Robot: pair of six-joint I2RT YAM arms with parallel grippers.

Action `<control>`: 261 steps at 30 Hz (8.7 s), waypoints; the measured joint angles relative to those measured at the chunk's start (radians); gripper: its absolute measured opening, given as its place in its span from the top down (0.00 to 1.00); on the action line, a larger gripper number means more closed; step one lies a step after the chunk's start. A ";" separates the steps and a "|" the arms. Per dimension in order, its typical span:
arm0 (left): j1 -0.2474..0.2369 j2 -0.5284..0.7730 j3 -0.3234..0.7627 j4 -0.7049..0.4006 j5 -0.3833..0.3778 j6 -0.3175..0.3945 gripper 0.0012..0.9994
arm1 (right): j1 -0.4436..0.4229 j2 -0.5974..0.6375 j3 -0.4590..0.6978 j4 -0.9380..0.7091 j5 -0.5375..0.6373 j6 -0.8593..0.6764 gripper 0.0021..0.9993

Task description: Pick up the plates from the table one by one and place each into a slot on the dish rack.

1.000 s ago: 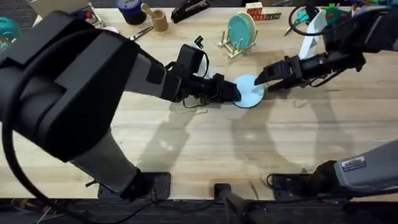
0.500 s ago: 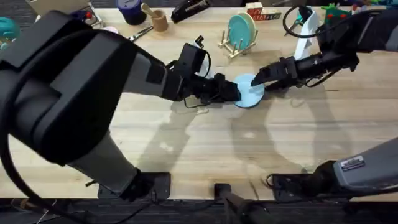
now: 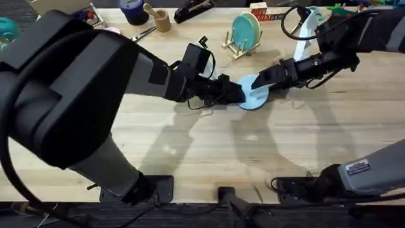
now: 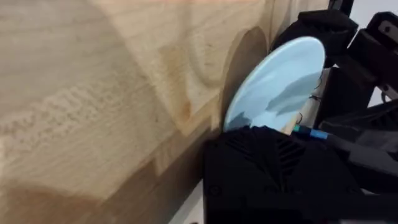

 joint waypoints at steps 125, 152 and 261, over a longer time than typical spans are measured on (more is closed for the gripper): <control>-0.018 -0.885 0.249 -0.964 -0.736 0.656 0.00 | 0.413 -0.002 1.014 -0.497 0.712 -0.011 0.97; -0.018 -0.885 0.249 -0.967 -0.739 0.656 0.00 | 0.433 0.157 1.088 -0.426 0.801 0.027 0.97; -0.018 -0.886 0.249 -0.991 -0.739 0.656 0.01 | 0.358 0.102 1.164 -0.529 0.832 0.160 0.00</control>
